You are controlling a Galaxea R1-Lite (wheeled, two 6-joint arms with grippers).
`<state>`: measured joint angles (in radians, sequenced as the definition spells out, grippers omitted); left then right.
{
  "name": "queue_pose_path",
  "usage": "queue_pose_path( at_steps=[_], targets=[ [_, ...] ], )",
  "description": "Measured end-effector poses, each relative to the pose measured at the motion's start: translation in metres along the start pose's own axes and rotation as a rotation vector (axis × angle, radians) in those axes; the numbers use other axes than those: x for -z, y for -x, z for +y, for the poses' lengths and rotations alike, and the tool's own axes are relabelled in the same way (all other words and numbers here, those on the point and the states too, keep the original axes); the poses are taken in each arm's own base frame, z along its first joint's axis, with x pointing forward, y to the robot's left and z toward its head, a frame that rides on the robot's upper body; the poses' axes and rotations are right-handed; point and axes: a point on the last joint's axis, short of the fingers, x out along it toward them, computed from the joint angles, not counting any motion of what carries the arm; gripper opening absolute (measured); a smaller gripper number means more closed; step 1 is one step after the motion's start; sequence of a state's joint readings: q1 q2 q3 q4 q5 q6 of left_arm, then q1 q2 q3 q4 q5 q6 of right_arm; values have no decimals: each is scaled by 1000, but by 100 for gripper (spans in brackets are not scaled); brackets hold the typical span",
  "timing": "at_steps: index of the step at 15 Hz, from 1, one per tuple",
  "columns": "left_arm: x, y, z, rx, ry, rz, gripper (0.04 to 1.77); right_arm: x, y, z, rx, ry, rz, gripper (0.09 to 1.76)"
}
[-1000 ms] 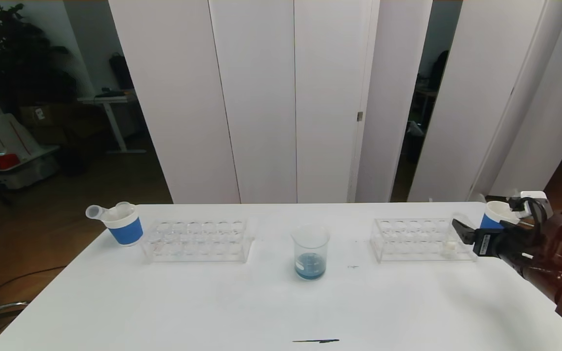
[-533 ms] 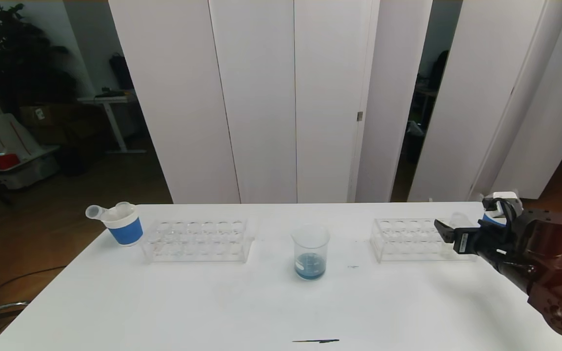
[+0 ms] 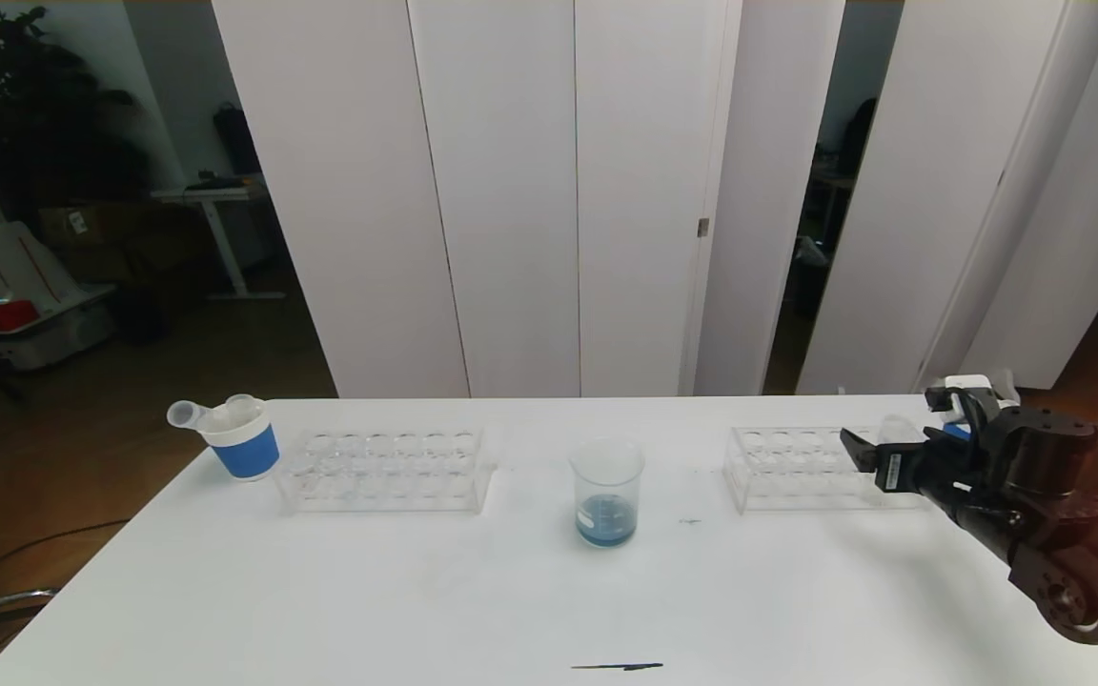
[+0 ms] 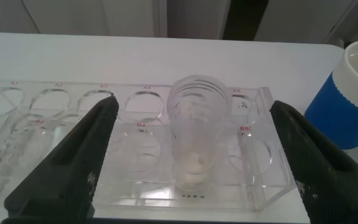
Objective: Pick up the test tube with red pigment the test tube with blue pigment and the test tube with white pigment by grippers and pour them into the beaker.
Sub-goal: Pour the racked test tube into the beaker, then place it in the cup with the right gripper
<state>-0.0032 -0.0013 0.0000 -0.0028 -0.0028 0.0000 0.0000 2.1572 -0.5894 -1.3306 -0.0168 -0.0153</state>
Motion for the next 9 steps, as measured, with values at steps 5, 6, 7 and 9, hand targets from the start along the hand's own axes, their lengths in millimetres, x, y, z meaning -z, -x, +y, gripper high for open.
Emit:
queue_pose_path(
  at_steps=[5,6,7,9],
  targets=[
    [0,0,0,0,0,0,175,3,-6,7,-18,6,3,141],
    [0,0,0,0,0,0,175,4,-7,8,-19,7,5,102],
    [0,0,0,0,0,0,175,5,-8,7,-14,7,5,58],
    [0,0,0,0,0,1,175,5,-9,8,-17,1,6,58]
  ],
)
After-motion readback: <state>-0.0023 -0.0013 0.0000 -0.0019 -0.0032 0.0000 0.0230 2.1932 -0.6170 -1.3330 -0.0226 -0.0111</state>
